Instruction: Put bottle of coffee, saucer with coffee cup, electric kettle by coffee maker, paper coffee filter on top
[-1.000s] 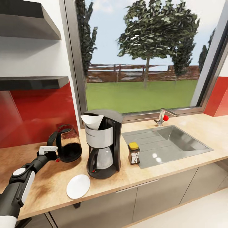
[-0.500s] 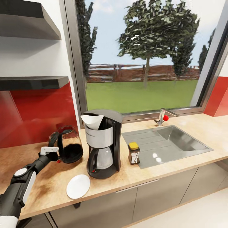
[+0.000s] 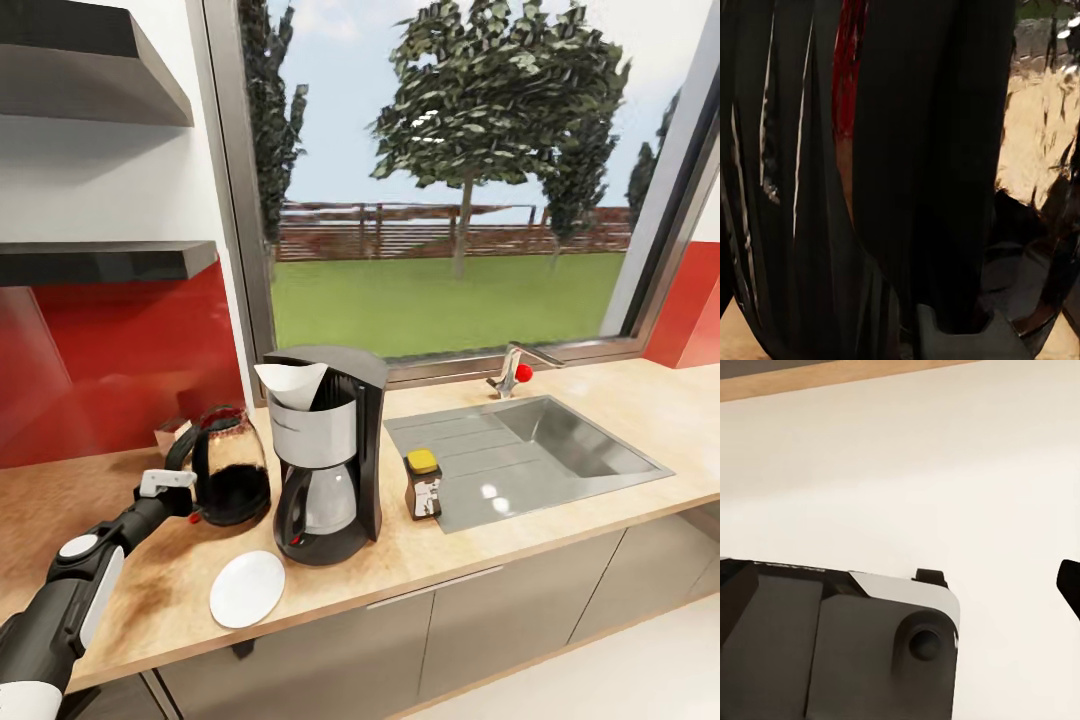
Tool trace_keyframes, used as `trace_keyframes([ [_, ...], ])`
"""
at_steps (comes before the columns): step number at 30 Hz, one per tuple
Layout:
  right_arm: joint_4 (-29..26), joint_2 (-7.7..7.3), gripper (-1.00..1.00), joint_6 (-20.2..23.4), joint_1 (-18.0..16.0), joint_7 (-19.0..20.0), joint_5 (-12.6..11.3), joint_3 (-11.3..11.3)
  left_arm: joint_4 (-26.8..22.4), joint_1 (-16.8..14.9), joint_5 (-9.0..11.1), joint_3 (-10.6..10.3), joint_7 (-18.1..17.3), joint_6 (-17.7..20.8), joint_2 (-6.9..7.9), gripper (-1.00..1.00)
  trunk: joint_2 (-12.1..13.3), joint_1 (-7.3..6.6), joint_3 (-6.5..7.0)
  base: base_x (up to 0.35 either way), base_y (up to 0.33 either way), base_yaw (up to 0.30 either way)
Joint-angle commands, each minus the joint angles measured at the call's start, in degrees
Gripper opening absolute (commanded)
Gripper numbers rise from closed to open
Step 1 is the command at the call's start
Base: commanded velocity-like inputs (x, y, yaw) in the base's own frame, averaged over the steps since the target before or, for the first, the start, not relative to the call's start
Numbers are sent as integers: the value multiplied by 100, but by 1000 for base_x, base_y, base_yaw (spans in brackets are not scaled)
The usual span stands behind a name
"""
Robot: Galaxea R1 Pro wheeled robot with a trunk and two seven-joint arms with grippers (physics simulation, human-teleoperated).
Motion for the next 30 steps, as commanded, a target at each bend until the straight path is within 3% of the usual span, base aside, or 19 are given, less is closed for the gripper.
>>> trace_keyframes([
  [1, 8, 1, 100, -22, -6, -9, -60, 49, 52, -7, 43, 3, -36, 47, -3, -100, -13, 3, -11, 0, 0, 0],
  [5, 11, 1, 100, -22, -6, -9, -60, 49, 203, -8, 39, -61, -40, 56, -7, -100, -13, 3, -11, 0, 0, 0],
  [6, 13, 1, 100, -22, -6, -9, -60, 49, 227, -11, 38, -115, -40, 56, -8, 100, -13, 3, -11, 0, 0, 0],
  [7, 15, 1, 100, -22, -6, -9, -60, 49, 252, -14, 32, -250, -40, 52, -8, 100, -13, 3, -11, 0, 0, 0],
  [10, 17, 1, 100, -22, -6, -9, -60, 49, 267, -15, 31, -363, -33, 38, -8, 100, -13, 3, -11, 0, 0, 0],
  [18, 17, 1, 100, -22, -6, -9, -60, 49, 269, -15, 36, -298, -24, -15, 3, 100, -13, 3, -11, 0, 0, 0],
  [23, 17, 1, 100, -22, -6, -9, -60, 49, 269, -15, 39, -297, -24, -387, 1, 100, -13, 3, -11, 0, 0, 0],
  [30, 20, 1, 100, -22, -6, -11, -60, 49, 269, -15, 45, -300, -30, -463, 1, 100, -13, 3, -11, 0, 0, 0],
])
